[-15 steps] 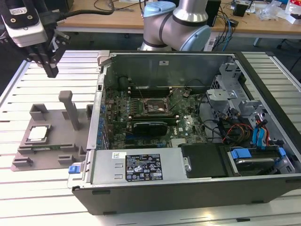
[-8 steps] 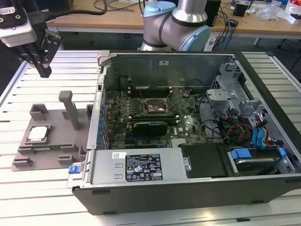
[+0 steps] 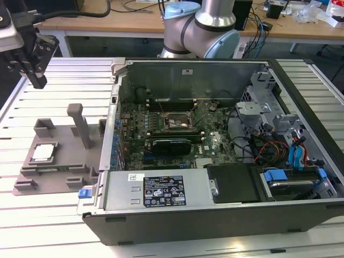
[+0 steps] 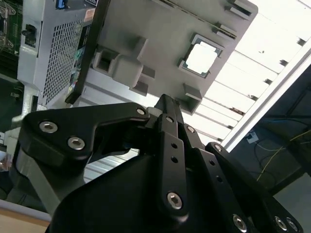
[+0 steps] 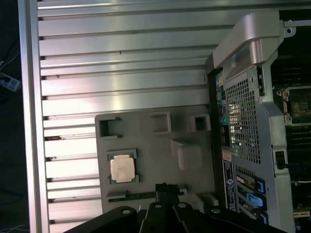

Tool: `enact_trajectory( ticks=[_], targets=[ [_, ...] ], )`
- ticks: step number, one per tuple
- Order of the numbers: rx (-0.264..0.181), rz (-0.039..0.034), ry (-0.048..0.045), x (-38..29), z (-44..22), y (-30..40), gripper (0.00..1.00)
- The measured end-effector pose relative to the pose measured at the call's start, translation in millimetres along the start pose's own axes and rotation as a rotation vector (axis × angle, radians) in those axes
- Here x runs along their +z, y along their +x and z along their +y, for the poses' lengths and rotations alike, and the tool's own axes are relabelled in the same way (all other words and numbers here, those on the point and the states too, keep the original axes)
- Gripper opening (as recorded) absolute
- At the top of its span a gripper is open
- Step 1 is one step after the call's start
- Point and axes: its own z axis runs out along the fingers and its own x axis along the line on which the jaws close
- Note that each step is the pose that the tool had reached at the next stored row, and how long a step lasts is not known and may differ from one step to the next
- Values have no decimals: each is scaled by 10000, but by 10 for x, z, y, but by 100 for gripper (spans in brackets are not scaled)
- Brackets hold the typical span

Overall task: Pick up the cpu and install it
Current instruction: 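Reach for the cpu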

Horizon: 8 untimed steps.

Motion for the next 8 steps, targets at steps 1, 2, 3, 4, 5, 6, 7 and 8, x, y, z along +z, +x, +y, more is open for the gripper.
enact_trajectory(
  ticks=[1,2,3,4,5,6,7,8],
  targets=[
    [0,0,0,-1,-4,51,11],
    [-2,0,1,-2,-9,113,11],
    [-1,0,0,-2,-13,167,11],
    [-1,0,0,-3,-17,229,11],
    [0,0,1,-6,-21,284,11],
    [0,0,0,-7,-25,339,11],
    [-1,-1,0,-9,-30,404,11],
    [-2,0,0,-9,-32,432,11]
  ],
)
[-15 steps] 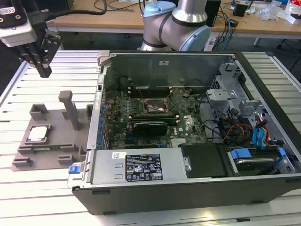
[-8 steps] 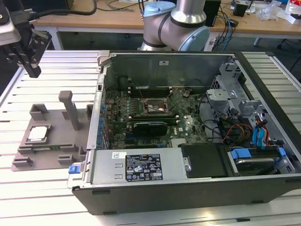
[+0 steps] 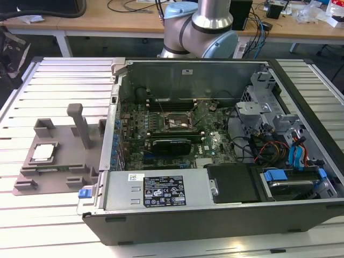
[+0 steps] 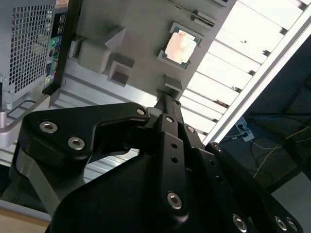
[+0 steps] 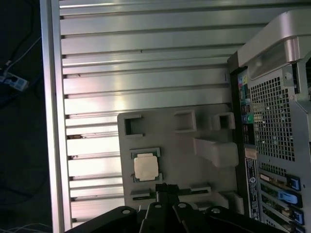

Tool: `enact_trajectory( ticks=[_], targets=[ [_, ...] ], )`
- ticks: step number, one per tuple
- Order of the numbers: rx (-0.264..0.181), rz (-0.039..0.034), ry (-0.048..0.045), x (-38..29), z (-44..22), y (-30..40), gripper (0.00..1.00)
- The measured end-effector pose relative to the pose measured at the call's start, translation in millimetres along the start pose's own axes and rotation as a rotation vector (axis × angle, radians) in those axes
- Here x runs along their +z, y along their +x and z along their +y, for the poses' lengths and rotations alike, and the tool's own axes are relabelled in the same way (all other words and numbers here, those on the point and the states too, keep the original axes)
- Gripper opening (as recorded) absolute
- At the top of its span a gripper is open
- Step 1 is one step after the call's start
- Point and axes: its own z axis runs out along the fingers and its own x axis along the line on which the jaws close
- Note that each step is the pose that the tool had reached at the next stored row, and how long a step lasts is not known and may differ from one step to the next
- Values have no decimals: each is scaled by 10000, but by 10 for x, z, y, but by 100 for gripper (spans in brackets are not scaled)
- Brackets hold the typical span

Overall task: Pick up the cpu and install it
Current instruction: 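Reach for the cpu, then pick up the cpu and move it towards the insertion slot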

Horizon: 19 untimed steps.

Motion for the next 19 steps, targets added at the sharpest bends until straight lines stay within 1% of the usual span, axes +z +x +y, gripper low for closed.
enact_trajectory(
  ticks=[2,3,18,19],
  targets=[
    [1,0,1,-3,-6,89,11],
    [1,0,0,-4,-9,123,11],
    [1,0,0,-4,-10,137,11],
    [1,0,0,-4,-10,138,17]
  ],
)
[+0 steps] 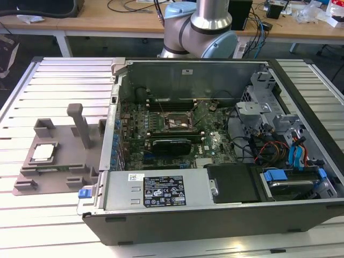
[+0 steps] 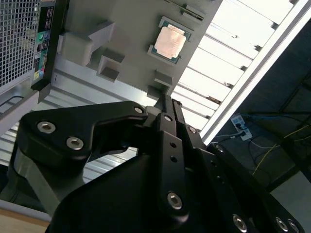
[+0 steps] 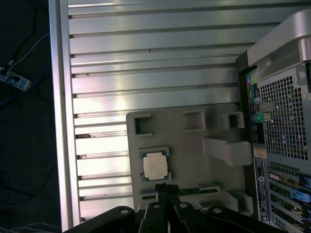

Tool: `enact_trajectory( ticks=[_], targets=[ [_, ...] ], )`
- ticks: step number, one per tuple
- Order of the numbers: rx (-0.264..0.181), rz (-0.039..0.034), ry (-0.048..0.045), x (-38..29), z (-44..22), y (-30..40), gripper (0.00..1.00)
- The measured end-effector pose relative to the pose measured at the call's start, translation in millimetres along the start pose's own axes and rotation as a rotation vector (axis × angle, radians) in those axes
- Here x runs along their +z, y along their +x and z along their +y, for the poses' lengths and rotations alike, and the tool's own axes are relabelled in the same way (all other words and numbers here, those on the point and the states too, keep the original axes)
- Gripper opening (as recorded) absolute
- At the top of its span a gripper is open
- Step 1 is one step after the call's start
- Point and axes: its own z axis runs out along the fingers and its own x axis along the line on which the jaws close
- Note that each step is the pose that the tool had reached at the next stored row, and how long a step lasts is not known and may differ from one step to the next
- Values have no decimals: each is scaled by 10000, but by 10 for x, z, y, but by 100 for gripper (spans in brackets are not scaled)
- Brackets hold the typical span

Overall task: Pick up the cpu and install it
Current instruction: 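Pick up the cpu and move it towards the insertion slot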

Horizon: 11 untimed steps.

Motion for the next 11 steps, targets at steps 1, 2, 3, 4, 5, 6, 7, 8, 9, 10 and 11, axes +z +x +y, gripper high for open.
enact_trajectory(
  ticks=[1,2,3,4,5,6,7,8,9,10,11],
  targets=[
    [0,0,0,0,0,0,23],
    [0,0,0,0,0,1,29],
    [0,0,0,0,0,1,29],
    [0,0,0,0,0,1,36],
    [0,0,0,0,0,1,42],
    [-1,0,0,0,0,2,55],
    [-54,-9,167,0,1,4,55],
    [-283,-19,382,0,0,2,55],
    [-697,-8,386,2,0,3,55],
    [-1016,-1,378,3,1,3,55],
    [-1033,-1,376,3,0,2,55]
  ],
)
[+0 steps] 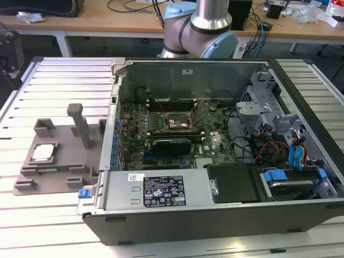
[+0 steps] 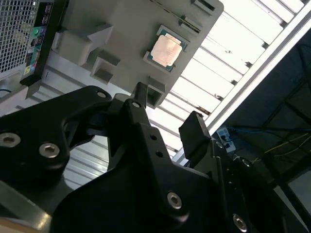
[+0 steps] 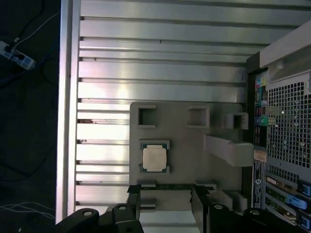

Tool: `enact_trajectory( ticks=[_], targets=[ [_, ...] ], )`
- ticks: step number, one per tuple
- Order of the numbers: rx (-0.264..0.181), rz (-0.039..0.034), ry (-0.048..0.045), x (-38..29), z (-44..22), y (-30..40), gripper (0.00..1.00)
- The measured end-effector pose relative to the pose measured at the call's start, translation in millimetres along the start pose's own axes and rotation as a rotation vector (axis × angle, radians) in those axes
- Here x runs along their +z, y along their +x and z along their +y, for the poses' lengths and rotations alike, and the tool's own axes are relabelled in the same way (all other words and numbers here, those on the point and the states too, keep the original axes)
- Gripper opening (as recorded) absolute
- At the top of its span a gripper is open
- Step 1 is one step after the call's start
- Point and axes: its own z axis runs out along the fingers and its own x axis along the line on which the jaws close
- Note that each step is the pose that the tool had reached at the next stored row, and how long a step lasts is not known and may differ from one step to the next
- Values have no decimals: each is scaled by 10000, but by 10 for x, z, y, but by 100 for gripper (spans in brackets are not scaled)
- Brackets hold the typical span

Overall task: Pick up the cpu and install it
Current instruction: 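Pick up the cpu and move it towards the insertion slot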

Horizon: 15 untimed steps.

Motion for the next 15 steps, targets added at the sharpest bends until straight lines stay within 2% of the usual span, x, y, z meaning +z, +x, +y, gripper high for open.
enact_trajectory(
  ticks=[3,4,11,15],
  targets=[
    [-41,1,-1,0,0,0,56],
    [-48,0,-2,0,0,0,62],
    [-51,0,-2,20,0,1,62],
    [-51,0,-2,53,0,2,62]
  ],
)
